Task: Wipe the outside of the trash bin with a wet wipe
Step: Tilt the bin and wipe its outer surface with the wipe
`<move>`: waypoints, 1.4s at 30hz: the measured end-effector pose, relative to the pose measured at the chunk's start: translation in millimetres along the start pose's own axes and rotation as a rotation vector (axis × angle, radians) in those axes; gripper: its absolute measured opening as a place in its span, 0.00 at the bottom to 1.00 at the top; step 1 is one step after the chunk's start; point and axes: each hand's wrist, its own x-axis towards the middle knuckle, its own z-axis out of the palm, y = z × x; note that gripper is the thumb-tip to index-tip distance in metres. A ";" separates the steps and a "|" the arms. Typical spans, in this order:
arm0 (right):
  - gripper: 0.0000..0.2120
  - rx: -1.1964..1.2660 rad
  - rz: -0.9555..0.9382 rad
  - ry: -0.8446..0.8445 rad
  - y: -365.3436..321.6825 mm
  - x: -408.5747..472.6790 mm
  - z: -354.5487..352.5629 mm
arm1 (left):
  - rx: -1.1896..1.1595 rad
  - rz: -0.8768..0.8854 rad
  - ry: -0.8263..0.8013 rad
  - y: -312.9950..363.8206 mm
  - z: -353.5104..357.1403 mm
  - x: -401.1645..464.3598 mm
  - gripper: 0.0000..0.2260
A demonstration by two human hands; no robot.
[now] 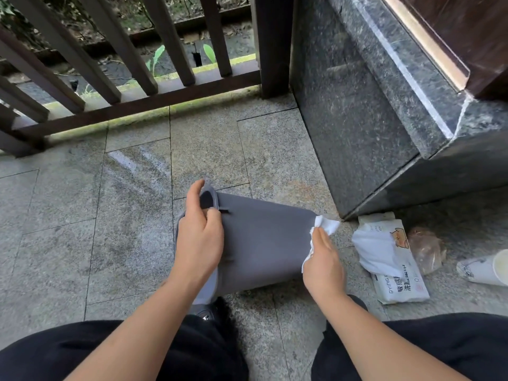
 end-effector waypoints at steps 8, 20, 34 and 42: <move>0.28 0.009 -0.083 0.042 -17.3 1.1 10.6 | 0.003 -0.098 -0.049 -5.3 15.9 6.6 0.26; 0.30 0.278 -0.720 -0.022 -98.1 -11.1 -2.1 | 0.013 0.065 -0.121 -8.0 20.7 6.4 0.23; 0.38 0.093 0.016 0.028 -11.7 16.2 8.7 | -0.043 -0.024 -0.107 -23.7 -3.3 7.8 0.21; 0.35 0.162 -0.664 -0.055 -106.2 -28.3 20.1 | -0.052 0.013 -0.121 -24.6 -1.1 3.3 0.24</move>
